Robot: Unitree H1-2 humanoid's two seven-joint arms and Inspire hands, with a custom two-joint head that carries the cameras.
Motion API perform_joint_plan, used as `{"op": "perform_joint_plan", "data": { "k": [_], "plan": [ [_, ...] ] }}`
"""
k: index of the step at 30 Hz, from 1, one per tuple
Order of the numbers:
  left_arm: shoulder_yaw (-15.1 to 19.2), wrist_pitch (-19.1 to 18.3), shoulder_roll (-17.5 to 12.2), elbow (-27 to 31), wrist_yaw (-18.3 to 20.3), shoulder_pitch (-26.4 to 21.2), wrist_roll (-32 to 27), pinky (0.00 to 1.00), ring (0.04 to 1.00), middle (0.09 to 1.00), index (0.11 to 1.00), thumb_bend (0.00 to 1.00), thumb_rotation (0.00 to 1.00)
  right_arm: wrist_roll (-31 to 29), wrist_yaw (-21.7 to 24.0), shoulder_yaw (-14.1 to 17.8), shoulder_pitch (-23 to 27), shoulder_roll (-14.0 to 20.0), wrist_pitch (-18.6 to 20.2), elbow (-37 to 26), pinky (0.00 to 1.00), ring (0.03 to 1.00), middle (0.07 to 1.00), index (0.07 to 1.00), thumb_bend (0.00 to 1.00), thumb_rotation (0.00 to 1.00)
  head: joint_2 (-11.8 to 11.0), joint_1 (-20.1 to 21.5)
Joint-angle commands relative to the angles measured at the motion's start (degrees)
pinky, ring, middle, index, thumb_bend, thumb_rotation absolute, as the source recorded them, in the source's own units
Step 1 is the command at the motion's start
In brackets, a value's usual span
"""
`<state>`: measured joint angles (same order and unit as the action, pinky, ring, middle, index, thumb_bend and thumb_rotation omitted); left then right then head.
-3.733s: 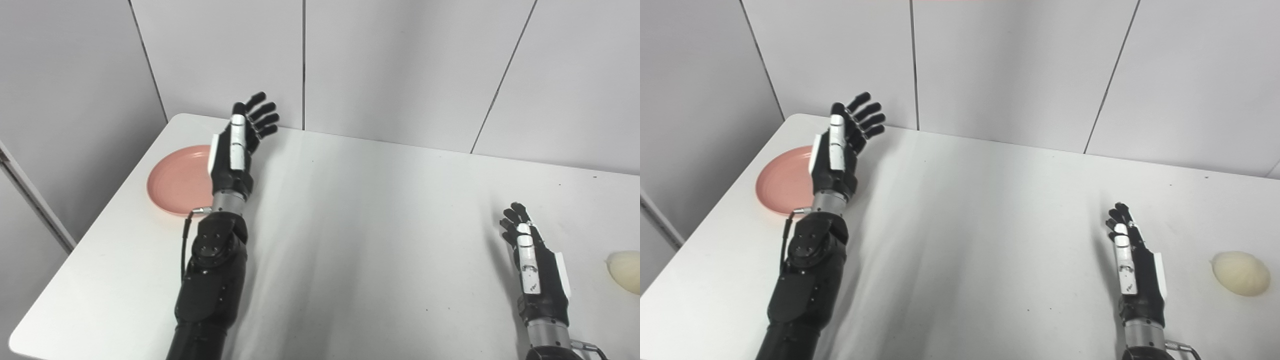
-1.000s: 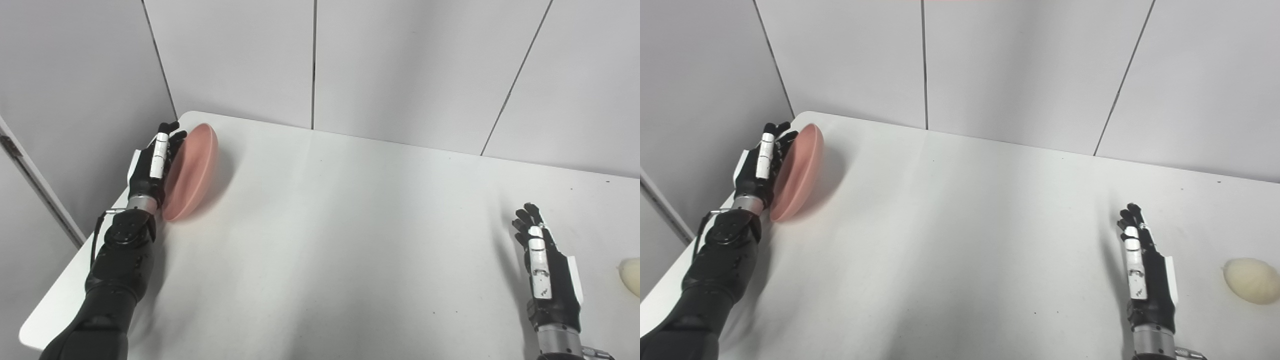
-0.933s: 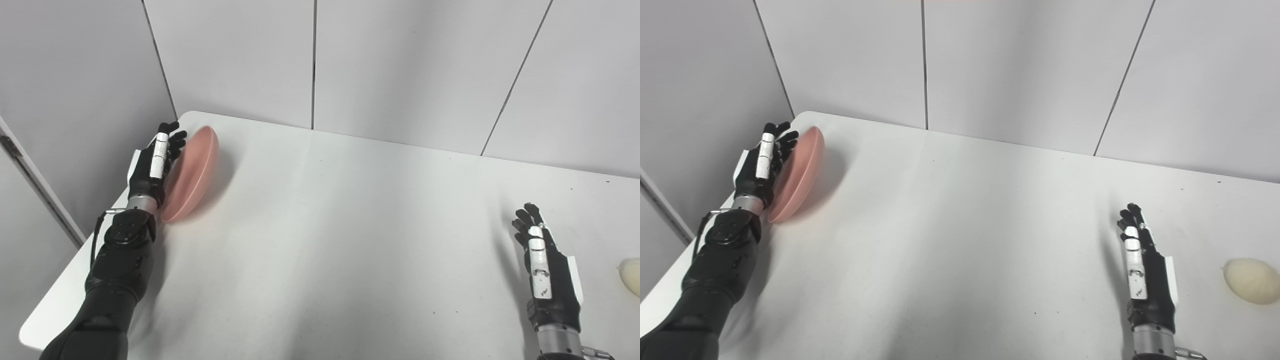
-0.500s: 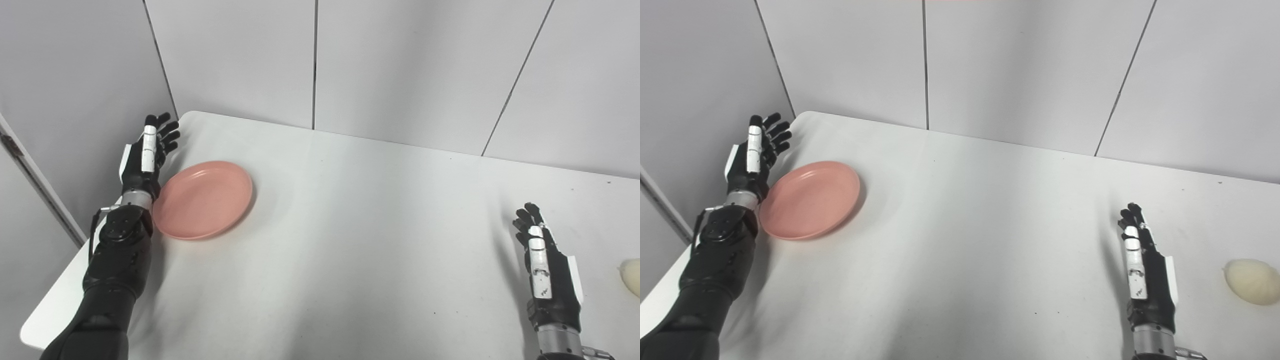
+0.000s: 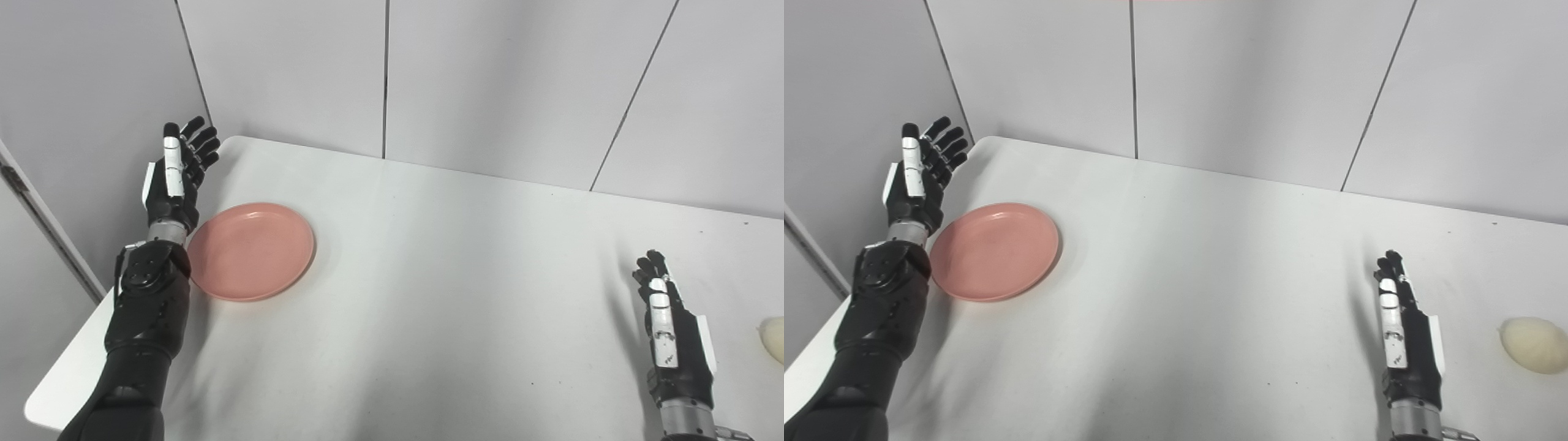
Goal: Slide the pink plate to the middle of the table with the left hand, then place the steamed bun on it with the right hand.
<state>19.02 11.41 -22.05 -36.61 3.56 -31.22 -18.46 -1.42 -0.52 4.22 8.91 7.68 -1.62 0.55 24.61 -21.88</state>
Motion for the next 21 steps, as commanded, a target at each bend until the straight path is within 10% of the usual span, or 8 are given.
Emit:
{"op": "perform_joint_plan", "data": {
  "k": [1,21],
  "plan": [
    [0.16,-0.25,-2.64,1.48,0.8,-1.39,0.3,0.84,0.845,0.82,0.805,0.85,1.0,-0.88,1.07,0.2,0.82,0.57,0.04,-2.25,0.99,0.933,0.933,0.942,0.24,1.0,0.03,-0.17],
    [-0.45,0.0,-7.08,-5.1,6.06,0.77,1.53,0.83,0.838,0.826,0.817,0.8,1.0,-1.17,0.91,0.69,0.77,0.07,-1.48,-3.45,0.92,0.902,0.919,0.922,0.23,1.0,0.14,-1.64]
  ]
}}
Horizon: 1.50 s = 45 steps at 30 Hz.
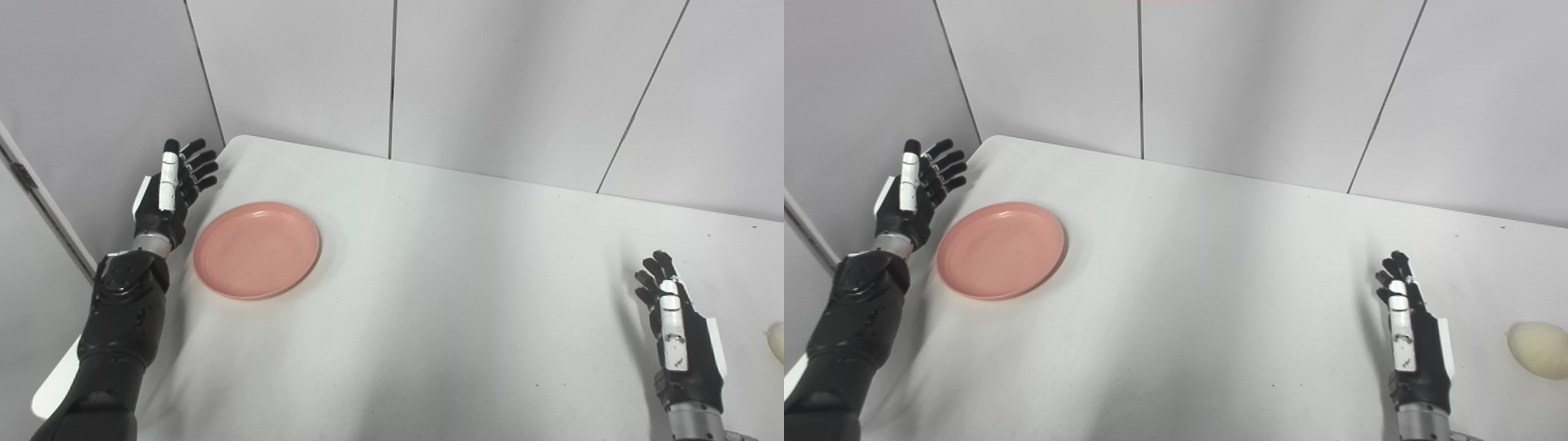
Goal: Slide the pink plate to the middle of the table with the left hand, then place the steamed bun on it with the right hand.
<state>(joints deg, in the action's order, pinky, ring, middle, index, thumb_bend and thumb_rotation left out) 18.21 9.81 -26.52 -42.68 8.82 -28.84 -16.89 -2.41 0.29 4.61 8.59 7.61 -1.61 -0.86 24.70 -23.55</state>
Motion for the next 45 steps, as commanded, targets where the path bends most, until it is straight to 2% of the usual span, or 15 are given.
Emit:
{"op": "perform_joint_plan", "data": {
  "k": [1,8,18,24,29,34,38,45],
  "plan": [
    [0.38,1.52,-2.64,0.88,0.97,-1.6,-0.08,0.83,0.839,0.827,0.818,0.8,1.0,-0.09,-0.05,0.34,1.16,0.04,-1.55,-1.96,0.91,0.9,0.917,0.92,0.22,1.0,-0.02,-0.04],
    [-1.34,-0.27,-3.05,0.93,1.98,-0.8,1.48,0.88,0.852,0.827,0.819,0.8,1.0,-0.16,0.03,0.28,1.23,-0.18,-0.46,-2.37,0.94,0.911,0.927,0.93,0.23,1.0,0.06,-0.24],
    [-2.41,-4.16,-1.4,5.01,7.27,2.38,-1.09,0.89,0.879,0.858,0.842,0.82,1.0,-0.22,-0.03,0.5,1.8,-0.21,-0.89,-2.03,0.95,0.916,0.927,0.93,0.19,1.0,0.57,-1.22],
    [-4.36,-6.45,-1.19,7.86,11.25,3.99,-2.05,0.96,0.921,0.895,0.881,0.83,1.0,0.04,-0.21,0.41,2.11,-0.31,-0.1,-2.23,0.95,0.921,0.934,0.939,0.19,1.0,0.84,-1.5],
    [-5.95,-9.08,-0.88,11.84,11.37,5.44,-1.61,0.95,0.928,0.901,0.883,0.84,1.0,-0.02,-0.43,0.48,2.28,-0.74,0.15,-2.57,0.96,0.926,0.94,0.945,0.18,1.0,0.9,-1.49],
    [-6.5,-12.36,-0.1,15.75,10.74,6.62,-2.05,0.96,0.94,0.913,0.896,0.84,1.0,0.53,-0.86,0.42,2.51,-1.1,0.92,-2.79,0.96,0.921,0.937,0.944,0.21,1.0,1.04,-1.32],
    [-6.42,-12.45,2.56,18.7,8.5,7.05,-1.52,0.9,0.911,0.894,0.877,0.84,0.98,0.51,-0.59,0.13,2.52,-1.16,1.66,-3.29,0.97,0.93,0.947,0.95,0.22,1.0,1.52,-0.53],
    [-4.62,-13.79,8.17,21.24,5.25,6.43,-3.09,0.89,0.911,0.89,0.872,0.86,0.96,1.84,-1.3,-0.3,2.62,-1.83,1.36,-3.4,0.93,0.907,0.927,0.93,0.21,1.0,2.25,2.39]
  ]
}}
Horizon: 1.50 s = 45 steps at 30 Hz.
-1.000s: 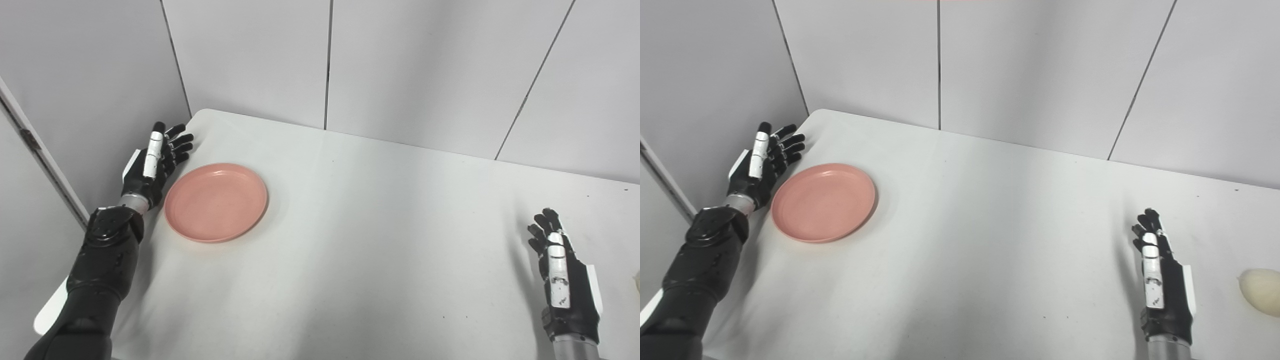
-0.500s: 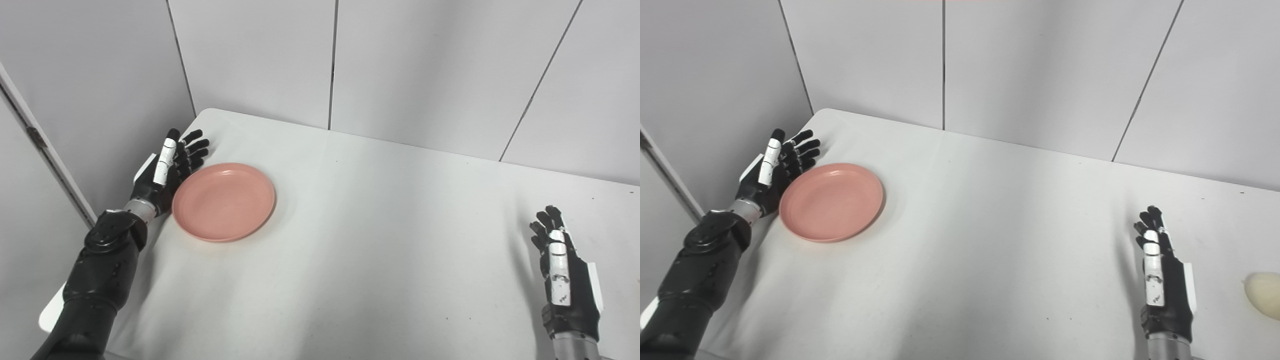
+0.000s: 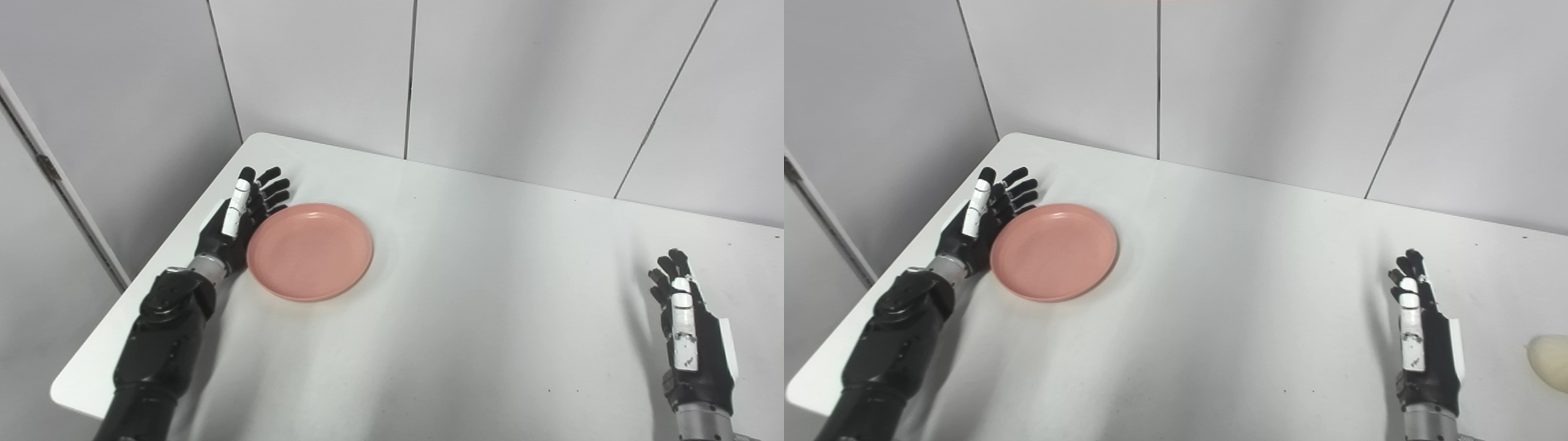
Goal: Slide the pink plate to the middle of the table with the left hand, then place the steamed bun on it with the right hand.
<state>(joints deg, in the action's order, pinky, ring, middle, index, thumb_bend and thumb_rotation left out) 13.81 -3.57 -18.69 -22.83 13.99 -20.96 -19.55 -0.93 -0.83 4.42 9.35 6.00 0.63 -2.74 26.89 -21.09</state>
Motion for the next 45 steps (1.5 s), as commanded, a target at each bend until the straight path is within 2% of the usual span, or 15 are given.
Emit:
{"op": "perform_joint_plan", "data": {
  "k": [1,4,6,11,14,15,16,18,23,26,27,33,37,40,45],
  "plan": [
    [-0.2,-0.01,1.57,1.69,-0.47,-1.57,-0.57,0.89,0.91,0.892,0.874,0.85,0.96,0.28,-0.12,-0.2,1.89,-0.3,-0.5,-1.59,0.94,0.912,0.93,0.932,0.22,1.0,0.43,1.14],
    [-0.03,-0.37,4.81,3.2,-2.21,-1.73,-1.18,0.9,0.91,0.899,0.883,0.84,0.95,0.17,0.15,-0.31,2.22,-0.05,-0.73,-0.24,0.97,0.929,0.938,0.941,0.23,1.0,1.08,3.4],
    [-0.08,-3.01,7.59,5.51,-5.07,-1.64,-0.92,0.91,0.908,0.902,0.888,0.82,0.96,1.41,-0.51,-0.37,2.59,0.25,-2.8,2.29,0.95,0.912,0.921,0.928,0.25,1.0,1.66,5.66],
    [-1.02,-6.23,12.54,10.75,-9.51,0.11,0.71,0.93,0.922,0.917,0.912,0.75,1.0,3.1,-1.11,-0.67,3.08,0.28,-7.22,6.93,0.88,0.87,0.887,0.9,0.41,0.94,2.33,9.6],
    [-1.79,-6.24,15.01,12.31,-10.91,1.1,1.56,0.94,0.928,0.921,0.922,0.74,1.0,3.68,-1.32,-1.03,3.13,-0.16,-8.42,8.07,0.87,0.861,0.878,0.89,0.46,0.9,3.24,13.55],
    [-1.94,-6.17,15.78,12.55,-10.97,1.27,1.4,0.94,0.93,0.923,0.924,0.74,1.0,3.41,-1.15,-1.05,3.16,-0.37,-8.36,8.22,0.87,0.864,0.882,0.893,0.48,0.89,3.24,13.55],
    [-2.14,-6.02,16.63,13.02,-11.02,1.55,1.21,0.96,0.938,0.93,0.93,0.74,1.0,3.28,-1.29,-1.06,3.28,-0.93,-8.03,8.27,0.88,0.873,0.89,0.901,0.5,0.87,3.69,16.09],
    [-2.89,-5.33,17.92,13.6,-11.1,2.08,1.61,0.98,0.953,0.94,0.938,0.72,1.0,4.39,-1.95,-1.37,3.17,-1.6,-7.44,7.99,0.87,0.873,0.891,0.901,0.52,0.87,4.06,18.18],
    [-4.8,-1.67,19.99,11.97,-10.27,2.83,2.1,0.99,0.971,0.958,0.947,0.72,1.0,7.14,-3.4,-2.29,2.95,-2.58,-7.84,7.55,0.84,0.85,0.881,0.89,0.51,0.9,5.02,23.57],
    [-5.7,-0.29,21.0,10.92,-9.45,2.88,1.35,0.98,0.966,0.955,0.938,0.71,1.0,7.89,-4.13,-2.5,3.02,-3.33,-7.4,7.42,0.84,0.85,0.88,0.889,0.49,0.92,5.42,25.22],
    [-6.5,0.54,21.23,10.35,-8.94,2.92,1.72,0.98,0.966,0.957,0.939,0.71,1.0,8.16,-4.38,-2.54,3.08,-3.63,-7.38,7.47,0.84,0.849,0.879,0.887,0.49,0.91,5.63,27.0],
    [-9.93,3.15,22.96,8.3,-8.16,3.08,3.71,1.0,0.958,0.946,0.922,0.69,1.0,9.94,-4.75,-3.34,3.21,-4.02,-7.26,7.25,0.84,0.848,0.88,0.887,0.48,0.94,6.42,31.17],
    [-10.99,3.48,23.55,7.64,-7.16,3.09,3.45,1.0,0.964,0.953,0.929,0.68,1.0,10.54,-5.13,-3.63,3.29,-4.57,-6.07,6.58,0.85,0.858,0.883,0.888,0.48,0.94,7.02,34.24],
    [-11.92,3.53,24.47,8.05,-6.87,3.46,3.96,1.0,0.958,0.947,0.927,0.65,1.0,9.73,-5.08,-3.54,3.42,-5.21,-5.59,6.37,0.85,0.867,0.884,0.887,0.5,0.9,7.47,36.15],
    [-14.09,1.76,24.2,10.36,-6.27,4.65,4.8,1.0,0.968,0.959,0.932,0.65,1.0,10.68,-5.21,-3.7,3.19,-4.95,-5.01,5.59,0.84,0.863,0.881,0.884,0.52,0.91,8.4,38.76]
  ]
}}
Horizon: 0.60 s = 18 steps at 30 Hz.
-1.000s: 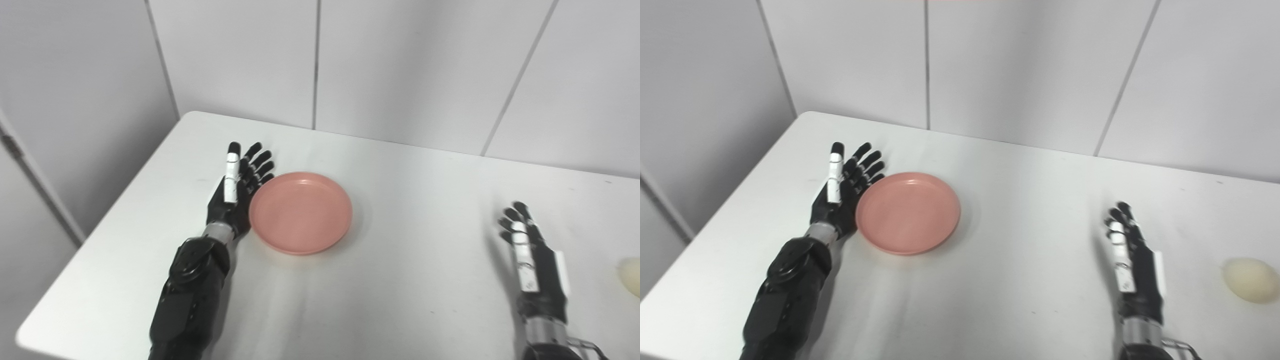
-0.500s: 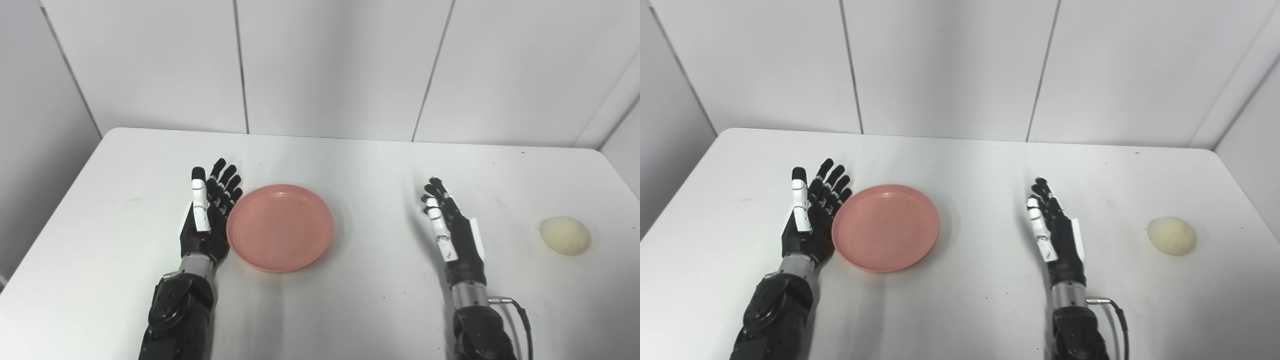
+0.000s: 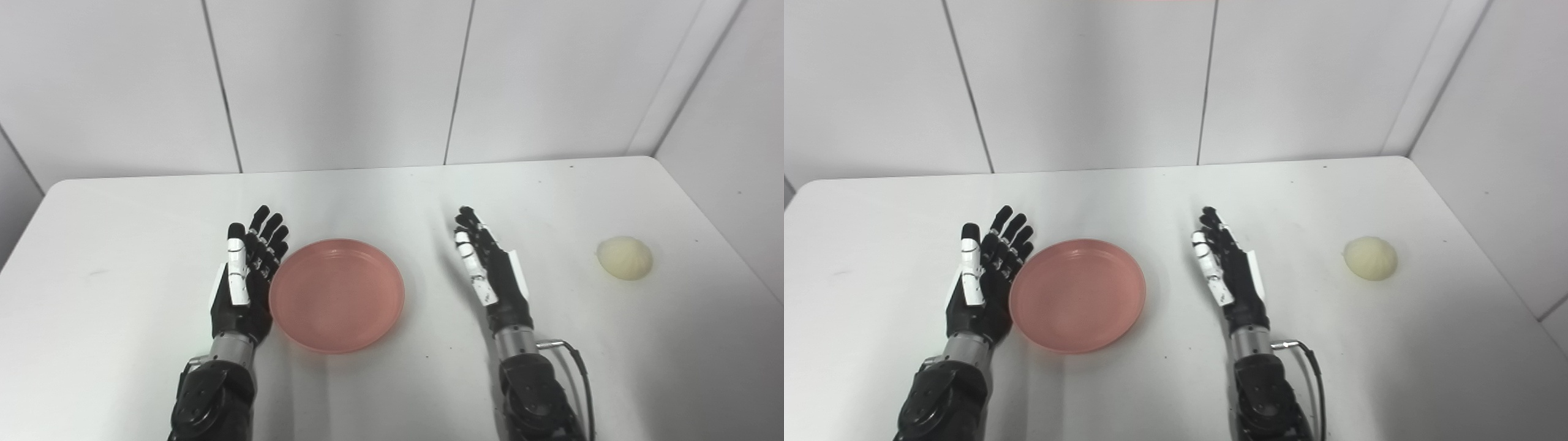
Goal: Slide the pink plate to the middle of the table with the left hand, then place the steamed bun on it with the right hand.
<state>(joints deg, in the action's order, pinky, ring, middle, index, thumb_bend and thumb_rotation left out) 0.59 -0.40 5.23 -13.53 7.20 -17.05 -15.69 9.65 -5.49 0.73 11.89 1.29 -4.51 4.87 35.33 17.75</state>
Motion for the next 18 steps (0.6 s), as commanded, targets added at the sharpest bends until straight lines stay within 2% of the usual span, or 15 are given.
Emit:
{"op": "perform_joint_plan", "data": {
  "k": [1,6,11,15,18],
  "plan": [
    [-1.36,-1.8,0.29,1.82,0.41,1.09,1.31,1.0,0.968,0.958,0.927,0.65,1.0,-0.1,-0.41,0.11,0.48,-0.2,0.39,-2.52,0.84,0.865,0.883,0.882,0.53,0.9,0.32,0.29],
    [-3.71,-1.74,0.5,3.46,0.58,2.33,3.17,0.98,0.947,0.938,0.903,0.65,1.0,0.32,0.07,0.22,-0.32,0.85,2.13,-4.79,0.85,0.87,0.888,0.888,0.54,0.92,1.17,-0.76],
    [-5.25,2.2,1.61,1.01,0.27,2.15,5.46,0.96,0.935,0.934,0.902,0.65,0.98,-0.03,0.48,0.77,-0.79,2.54,2.25,-6.0,0.86,0.869,0.884,0.894,0.54,0.94,1.76,-4.32],
    [-5.74,4.47,2.0,-1.39,0.46,1.66,6.75,0.98,0.942,0.943,0.915,0.66,0.99,-1.94,0.65,1.84,-0.74,3.59,0.63,-5.54,0.85,0.856,0.88,0.888,0.52,0.94,1.63,-6.55],
    [-6.33,5.61,2.14,-2.25,0.49,1.49,7.9,1.0,0.954,0.951,0.928,0.65,0.99,-3.4,0.43,3.02,-0.5,3.95,0.02,-5.13,0.85,0.843,0.87,0.879,0.55,0.93,1.38,-7.7]
  ]
}}
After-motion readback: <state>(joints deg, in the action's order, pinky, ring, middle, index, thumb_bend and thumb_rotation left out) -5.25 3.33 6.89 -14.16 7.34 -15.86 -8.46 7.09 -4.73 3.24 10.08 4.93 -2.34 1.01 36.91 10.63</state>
